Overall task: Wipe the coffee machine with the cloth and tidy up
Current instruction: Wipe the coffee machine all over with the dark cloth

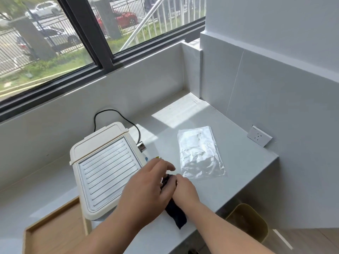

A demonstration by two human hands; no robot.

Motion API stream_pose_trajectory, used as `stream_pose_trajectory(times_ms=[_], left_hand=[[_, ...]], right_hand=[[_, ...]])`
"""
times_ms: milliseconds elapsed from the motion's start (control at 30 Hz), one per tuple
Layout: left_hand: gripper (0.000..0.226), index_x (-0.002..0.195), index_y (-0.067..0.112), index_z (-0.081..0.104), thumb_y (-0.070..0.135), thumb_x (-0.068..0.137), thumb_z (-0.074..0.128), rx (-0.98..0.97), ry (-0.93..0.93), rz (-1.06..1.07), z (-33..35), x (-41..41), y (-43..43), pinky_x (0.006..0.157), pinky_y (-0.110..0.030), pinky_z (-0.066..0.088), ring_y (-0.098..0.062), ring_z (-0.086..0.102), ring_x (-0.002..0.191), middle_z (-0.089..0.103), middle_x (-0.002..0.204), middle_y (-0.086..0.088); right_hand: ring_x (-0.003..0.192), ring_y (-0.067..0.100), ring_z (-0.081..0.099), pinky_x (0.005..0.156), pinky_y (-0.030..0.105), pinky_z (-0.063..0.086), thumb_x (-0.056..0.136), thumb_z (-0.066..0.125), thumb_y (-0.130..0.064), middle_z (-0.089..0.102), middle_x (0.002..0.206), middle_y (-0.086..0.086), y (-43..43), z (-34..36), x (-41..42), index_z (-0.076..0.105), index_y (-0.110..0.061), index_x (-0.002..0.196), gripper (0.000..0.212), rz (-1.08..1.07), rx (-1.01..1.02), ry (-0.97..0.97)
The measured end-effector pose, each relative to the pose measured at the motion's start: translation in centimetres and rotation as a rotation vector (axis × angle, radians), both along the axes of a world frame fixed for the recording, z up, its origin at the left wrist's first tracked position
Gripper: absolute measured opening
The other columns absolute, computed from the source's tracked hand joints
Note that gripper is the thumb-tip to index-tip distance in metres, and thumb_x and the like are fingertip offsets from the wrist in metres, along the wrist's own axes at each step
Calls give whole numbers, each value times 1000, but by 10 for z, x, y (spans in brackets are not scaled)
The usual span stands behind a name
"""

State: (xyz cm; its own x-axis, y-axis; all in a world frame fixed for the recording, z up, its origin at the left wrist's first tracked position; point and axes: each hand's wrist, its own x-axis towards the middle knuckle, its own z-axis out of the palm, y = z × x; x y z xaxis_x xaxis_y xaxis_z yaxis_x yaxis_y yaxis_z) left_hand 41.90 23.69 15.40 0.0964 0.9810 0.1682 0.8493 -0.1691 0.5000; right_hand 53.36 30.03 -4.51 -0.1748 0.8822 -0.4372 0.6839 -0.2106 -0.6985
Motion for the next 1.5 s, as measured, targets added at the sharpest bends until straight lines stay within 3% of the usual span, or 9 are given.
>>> stream_pose_trajectory(times_ms=[133, 333, 433, 733, 867, 967, 1133, 1367, 1500], left_hand=[[19, 109, 37, 63, 46, 93, 58, 200, 103, 94, 12, -30, 16, 93, -24, 46, -6, 57, 109, 61, 115, 22], [83, 146, 40, 50, 87, 79, 38, -162, 342, 378, 18, -105, 42, 127, -52, 18, -23, 26, 155, 36, 167, 4], [96, 155, 48, 32, 100, 74, 28, -276, 331, 396, 7, -122, 43, 129, -57, 8, -20, 9, 161, 17, 174, 11], [96, 156, 49, 25, 101, 76, 25, -212, 333, 405, -10, -127, 43, 130, -53, 2, -13, 3, 161, 13, 174, 17], [94, 155, 51, 25, 101, 76, 25, -199, 329, 409, -12, -128, 44, 130, -53, 1, -13, 2, 161, 14, 174, 17], [95, 155, 52, 23, 102, 75, 23, -198, 330, 408, -13, -129, 44, 130, -53, 0, -12, -1, 161, 12, 174, 18], [92, 153, 56, 17, 102, 74, 19, -214, 341, 405, -10, -127, 44, 130, -52, -2, -12, -4, 161, 8, 174, 18], [90, 154, 56, 18, 100, 75, 22, -227, 339, 413, -8, -125, 43, 129, -53, -5, -12, -8, 161, 6, 174, 19], [90, 153, 56, 17, 99, 75, 25, -228, 334, 419, -8, -124, 43, 129, -52, -8, -11, -10, 160, 3, 173, 20]], right_hand=[[82, 24, 60, 60, 32, 44, 83, 45, -8, 63, 94, 5, 15, 2, 1, 56, -23, 97, 23, -2, -83, 70], [87, 26, 63, 72, 33, 51, 89, 50, -7, 67, 98, 6, 40, 0, -3, 64, -22, 101, 24, -24, -226, 147], [88, 24, 65, 71, 32, 52, 90, 51, -7, 67, 97, 5, 54, 2, -8, 65, -23, 101, 23, -43, -243, 183], [71, 9, 47, 58, 21, 36, 99, 44, -7, 54, 86, -8, 94, 6, -41, 63, -27, 106, 28, 14, -269, 321], [89, 21, 59, 65, 26, 42, 99, 41, 1, 70, 107, 4, 109, -2, -37, 70, -21, 117, 40, 3, -405, 404], [88, 24, 65, 59, 26, 44, 101, 59, -9, 78, 106, 13, 120, -2, -39, 72, -12, 121, 25, -109, -537, 548], [73, 22, 72, 64, 30, 54, 95, 68, -11, 80, 93, 13, 143, 9, -59, 73, -10, 118, 23, 2, -575, 551], [80, 27, 78, 66, 38, 64, 84, 60, -16, 78, 98, 12, 165, 57, -93, 78, -24, 98, 24, 184, -395, 413], [100, 35, 74, 86, 51, 63, 94, 59, -19, 76, 109, 13, 167, 82, -107, 76, -22, 107, 22, 141, -366, 499]])
